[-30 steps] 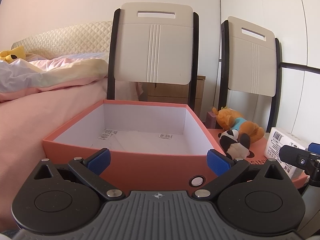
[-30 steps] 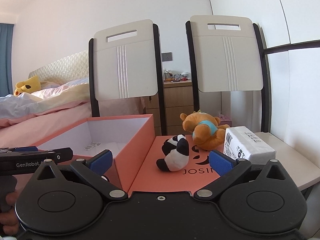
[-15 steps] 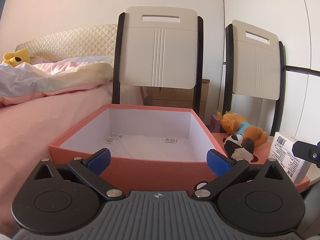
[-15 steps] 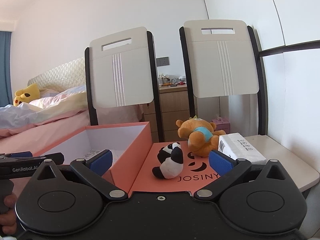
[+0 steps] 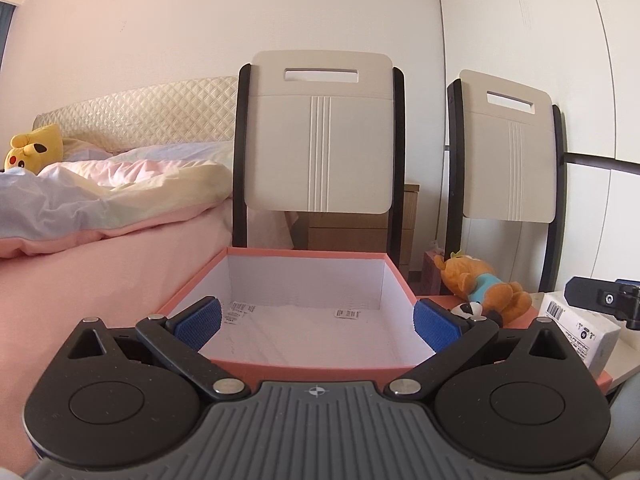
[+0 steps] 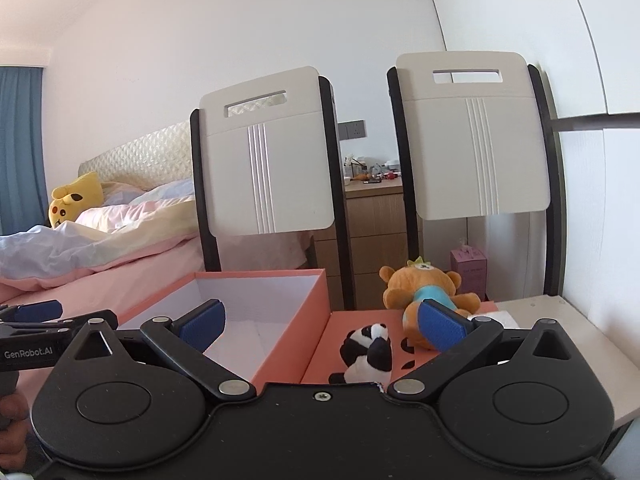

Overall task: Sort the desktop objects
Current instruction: 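Move the right tool toward the panda plush and close on it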

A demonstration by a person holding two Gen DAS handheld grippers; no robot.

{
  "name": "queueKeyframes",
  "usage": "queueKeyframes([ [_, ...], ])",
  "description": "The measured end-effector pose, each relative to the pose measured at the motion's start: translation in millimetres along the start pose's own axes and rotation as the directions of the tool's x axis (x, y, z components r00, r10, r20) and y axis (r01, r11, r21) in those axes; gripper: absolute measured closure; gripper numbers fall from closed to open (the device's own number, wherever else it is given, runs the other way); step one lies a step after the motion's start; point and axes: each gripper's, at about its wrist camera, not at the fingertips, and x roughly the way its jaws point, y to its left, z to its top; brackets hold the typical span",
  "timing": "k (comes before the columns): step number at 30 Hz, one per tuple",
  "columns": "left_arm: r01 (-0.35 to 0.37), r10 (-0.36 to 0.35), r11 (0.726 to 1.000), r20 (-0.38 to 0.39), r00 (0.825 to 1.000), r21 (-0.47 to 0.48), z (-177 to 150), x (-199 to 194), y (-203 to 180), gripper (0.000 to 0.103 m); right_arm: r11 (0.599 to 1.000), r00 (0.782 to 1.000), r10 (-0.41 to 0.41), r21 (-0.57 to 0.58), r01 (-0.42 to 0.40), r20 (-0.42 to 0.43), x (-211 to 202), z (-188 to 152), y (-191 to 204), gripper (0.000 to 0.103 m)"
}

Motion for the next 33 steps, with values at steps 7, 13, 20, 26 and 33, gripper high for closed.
queueKeyframes([
  [7,-0.013,0.013,1.000,0.008,1.000,0.000,12.5,13.0,10.8,0.000,0.996,1.000,0.001,-0.092,0.000,0.006,42.3,28.7,5.7,0.001],
  [13,-0.038,0.038,0.999,-0.018,0.999,-0.006,2.7,33.2,26.0,0.000,0.995,0.999,-0.028,-0.101,0.026,-0.018,92.8,34.2,0.4,0.001],
  [20,-0.044,0.044,0.999,-0.008,0.999,-0.011,-10.8,45.6,40.8,0.000,0.993,0.998,-0.060,-0.108,0.056,-0.033,128.3,14.5,-6.8,0.001],
  [26,-0.056,0.055,0.998,-0.010,0.998,-0.029,-18.3,49.5,46.5,0.000,0.994,0.997,-0.064,-0.092,0.059,-0.045,140.4,1.1,-21.2,0.001],
  [33,-0.066,0.065,0.998,-0.021,0.998,-0.024,-22.3,48.7,46.0,0.000,0.990,0.990,-0.137,-0.031,0.137,-0.009,134.5,-1.4,-39.8,0.001],
])
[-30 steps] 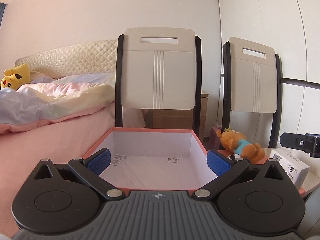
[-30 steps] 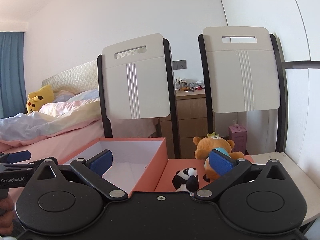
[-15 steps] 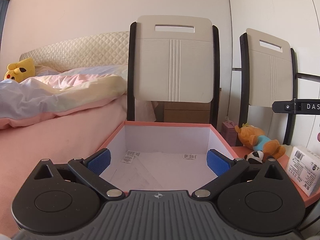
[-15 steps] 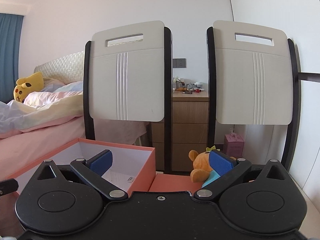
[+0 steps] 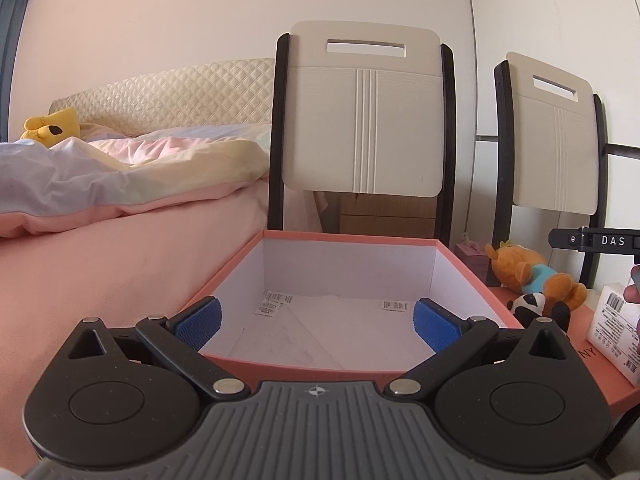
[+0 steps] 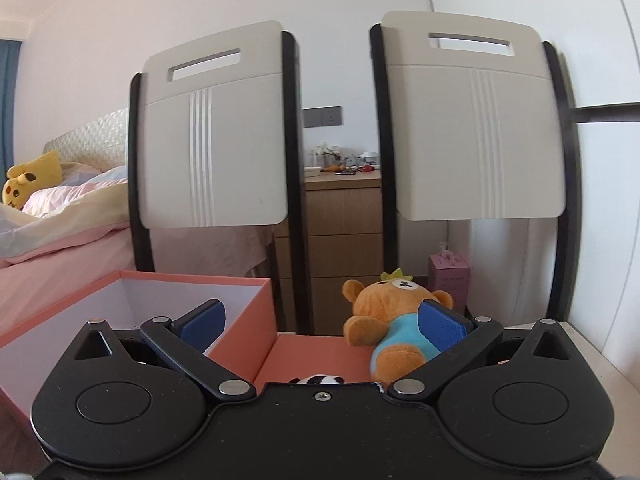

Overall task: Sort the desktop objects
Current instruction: 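Move the right tool toward the panda plush and close on it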

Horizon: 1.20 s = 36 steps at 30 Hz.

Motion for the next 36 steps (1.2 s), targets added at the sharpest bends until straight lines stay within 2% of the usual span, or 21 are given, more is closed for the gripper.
queueKeyframes([
  [8,0.009,-0.009,1.000,-0.008,1.000,0.001,-2.7,-0.3,-3.1,0.000,0.999,0.997,-0.051,-0.002,0.052,0.056,-7.9,-2.1,-13.9,0.001],
  [14,0.010,-0.010,1.000,-0.006,1.000,0.004,-4.5,-1.2,-4.2,0.000,0.995,0.997,-0.040,0.093,0.033,0.066,-9.8,-0.1,-24.8,0.001],
  [22,0.017,-0.017,1.000,-0.010,1.000,-0.003,-5.4,-1.5,-3.4,0.000,0.997,0.998,-0.052,0.054,0.053,-0.022,0.5,-0.7,-18.2,0.001],
  [28,0.032,-0.032,0.999,-0.016,0.999,0.001,-6.3,-1.5,-5.3,0.000,0.998,0.997,-0.057,0.000,0.057,-0.045,9.6,-4.1,-12.8,0.001],
  [36,0.047,-0.047,0.999,-0.036,0.998,0.001,-9.6,-1.5,-7.5,0.000,0.999,0.990,0.023,0.033,-0.019,-0.139,30.1,-9.9,-3.7,0.004],
])
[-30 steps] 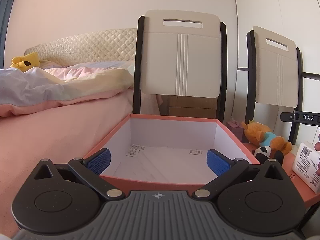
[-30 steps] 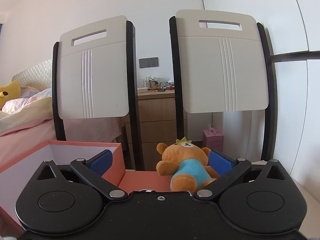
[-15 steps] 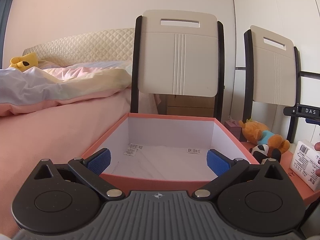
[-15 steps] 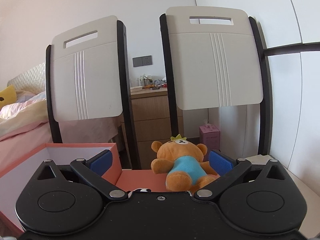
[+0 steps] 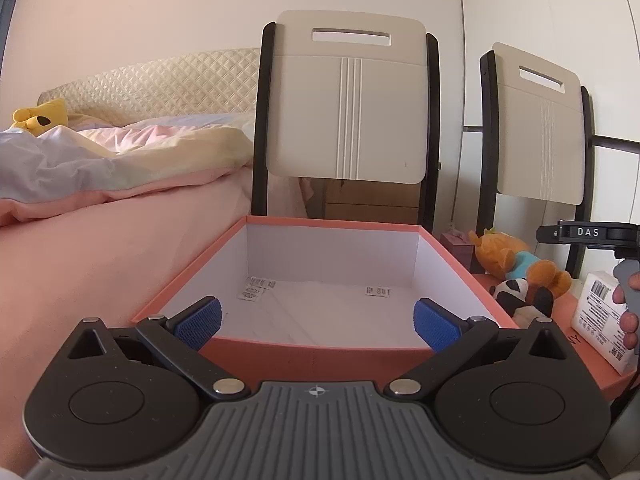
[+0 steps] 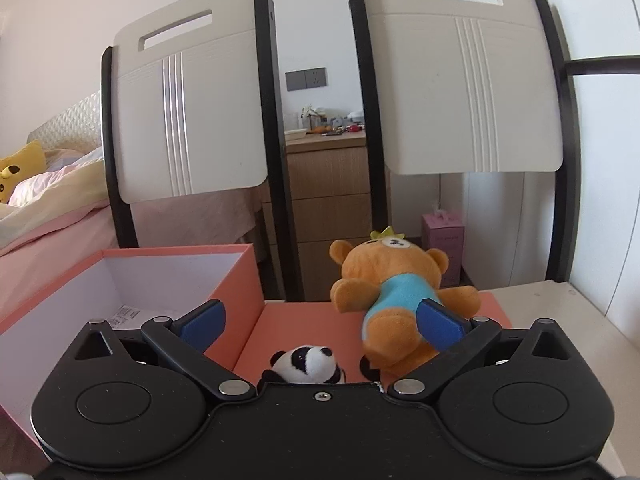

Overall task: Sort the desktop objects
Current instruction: 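Move the right tool toward the panda plush and close on it, then lift the panda plush with the right tool toward the open pink box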

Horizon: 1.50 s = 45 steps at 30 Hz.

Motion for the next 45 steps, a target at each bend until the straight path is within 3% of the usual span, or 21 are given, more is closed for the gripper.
queueKeyframes([
  [7,0.012,-0.012,1.000,-0.008,1.000,0.006,-2.1,-0.7,-1.7,0.000,1.000,0.999,0.027,-0.013,-0.028,-0.032,5.7,-4.4,8.0,0.010],
  [13,0.010,-0.010,1.000,-0.011,1.000,0.002,-2.2,-0.6,-1.8,0.000,0.998,0.994,0.058,0.002,-0.058,-0.092,14.5,-12.9,7.8,0.034],
  [31,0.014,-0.014,1.000,-0.017,1.000,0.002,-2.7,-0.8,-2.2,0.000,0.999,0.981,0.045,0.003,-0.045,-0.187,30.3,-33.5,6.3,0.039],
  [39,0.016,-0.016,1.000,-0.018,1.000,0.000,-3.0,-1.0,-2.0,0.000,0.997,0.969,0.064,0.055,-0.053,-0.237,41.0,-43.5,-2.6,0.051],
  [45,0.017,-0.017,1.000,-0.021,1.000,-0.003,-3.1,-1.0,-1.6,0.000,0.991,0.968,0.104,0.102,-0.082,-0.229,39.3,-48.2,-5.8,0.059],
])
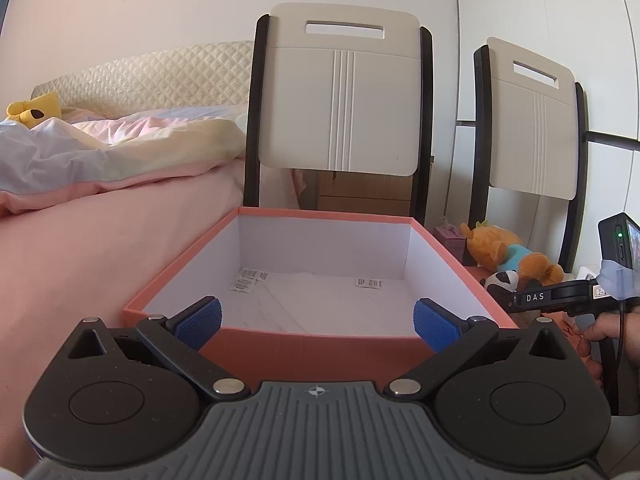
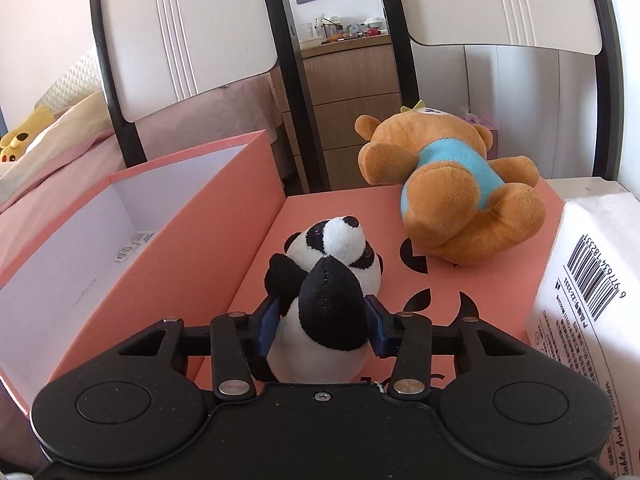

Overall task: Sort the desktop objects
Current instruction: 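Lift the panda plush with the right tool toward the open pink box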

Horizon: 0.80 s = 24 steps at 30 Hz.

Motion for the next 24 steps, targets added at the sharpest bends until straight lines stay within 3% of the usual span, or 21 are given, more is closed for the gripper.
queueKeyframes([
  [12,0.003,-0.003,1.000,-0.002,1.000,0.004,-0.7,-0.1,-1.0,0.000,1.000,0.994,-0.001,-0.003,0.002,0.106,-24.7,16.7,4.7,0.068],
  [21,0.004,-0.004,1.000,-0.004,1.000,0.007,-1.1,-0.2,-1.4,0.000,1.000,0.978,0.017,-0.013,-0.015,0.207,-43.0,34.7,14.5,0.073],
  [24,0.004,-0.004,1.000,-0.004,1.000,0.007,-1.3,-0.3,-1.4,0.000,1.000,0.963,0.021,-0.011,-0.018,0.269,-52.3,40.1,18.4,0.074],
])
